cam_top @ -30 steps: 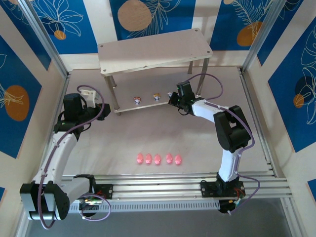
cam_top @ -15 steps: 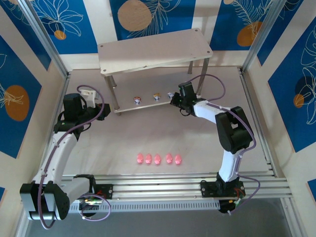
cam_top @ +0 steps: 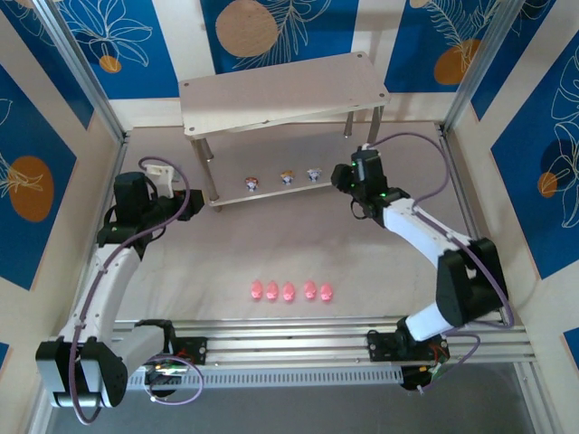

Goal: Place and organize the plastic toys onto the shelf

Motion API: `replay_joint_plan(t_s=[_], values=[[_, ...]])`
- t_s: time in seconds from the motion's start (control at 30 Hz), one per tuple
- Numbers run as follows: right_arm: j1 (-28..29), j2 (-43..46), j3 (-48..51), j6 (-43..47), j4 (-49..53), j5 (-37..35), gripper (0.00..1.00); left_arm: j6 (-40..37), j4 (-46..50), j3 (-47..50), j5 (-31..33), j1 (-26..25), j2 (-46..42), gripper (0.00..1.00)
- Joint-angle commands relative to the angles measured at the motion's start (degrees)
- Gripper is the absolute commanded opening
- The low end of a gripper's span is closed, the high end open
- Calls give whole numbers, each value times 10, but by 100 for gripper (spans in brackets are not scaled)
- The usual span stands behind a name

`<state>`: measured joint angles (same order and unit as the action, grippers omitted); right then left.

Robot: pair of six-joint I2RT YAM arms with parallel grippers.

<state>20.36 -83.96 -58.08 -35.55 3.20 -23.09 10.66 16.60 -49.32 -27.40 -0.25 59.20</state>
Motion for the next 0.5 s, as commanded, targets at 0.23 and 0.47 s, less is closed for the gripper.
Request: replay_joint_plan(t_s=[0.23, 0.47], values=[[-89, 70, 52, 49, 10, -37, 63, 39, -74, 58, 67, 10, -25, 50], [-125, 23, 28, 69, -57, -1, 65, 63, -130, 71, 69, 10, -16, 69]])
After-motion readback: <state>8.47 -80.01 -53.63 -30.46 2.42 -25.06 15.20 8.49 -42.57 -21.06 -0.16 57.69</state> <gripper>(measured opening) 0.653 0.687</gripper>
